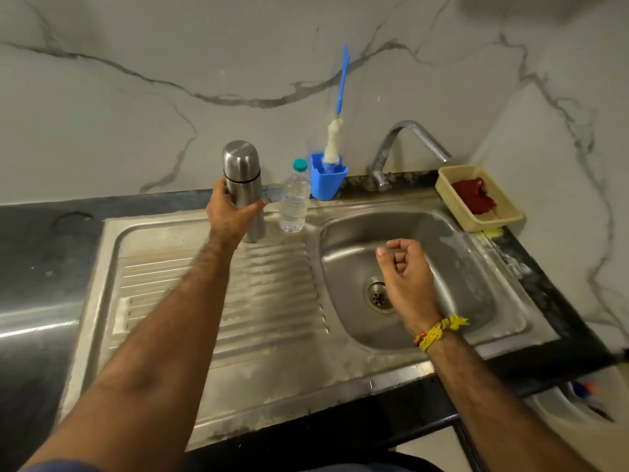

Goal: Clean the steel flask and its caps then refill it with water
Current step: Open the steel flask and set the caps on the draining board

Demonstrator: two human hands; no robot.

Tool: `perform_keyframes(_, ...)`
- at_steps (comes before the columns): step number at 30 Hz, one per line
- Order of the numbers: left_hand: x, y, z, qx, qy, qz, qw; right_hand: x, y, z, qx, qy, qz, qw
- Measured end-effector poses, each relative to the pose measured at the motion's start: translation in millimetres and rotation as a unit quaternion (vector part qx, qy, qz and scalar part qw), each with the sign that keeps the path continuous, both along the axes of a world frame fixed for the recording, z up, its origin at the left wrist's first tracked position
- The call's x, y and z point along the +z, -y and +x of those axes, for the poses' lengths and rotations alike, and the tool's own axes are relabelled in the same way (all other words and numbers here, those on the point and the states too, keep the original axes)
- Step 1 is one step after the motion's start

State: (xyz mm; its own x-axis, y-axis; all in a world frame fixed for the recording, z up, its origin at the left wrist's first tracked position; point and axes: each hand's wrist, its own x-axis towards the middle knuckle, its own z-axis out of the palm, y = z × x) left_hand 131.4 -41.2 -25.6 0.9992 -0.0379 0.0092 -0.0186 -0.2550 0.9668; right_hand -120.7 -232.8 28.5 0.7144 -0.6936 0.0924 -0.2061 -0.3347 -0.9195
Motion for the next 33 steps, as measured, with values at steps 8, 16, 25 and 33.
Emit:
perform_keyframes(8,4,-11,-33,0.048,0.109,0.049,0.992,-3,2,0,0.015,0.019,0.008,1.0)
perform_keyframes(16,0,-1,-162,0.053,0.122,0.037,0.99,-8,-6,25,0.111,0.035,0.083,0.99)
perform_keyframes(25,13,49,-269,0.101,0.08,0.054,0.99,35,29,-4,0.248,0.013,0.148,0.957)
perform_keyframes(33,30,94,-336,0.077,0.071,0.216,0.971,78,52,-68,0.418,-0.132,-0.243,0.866)
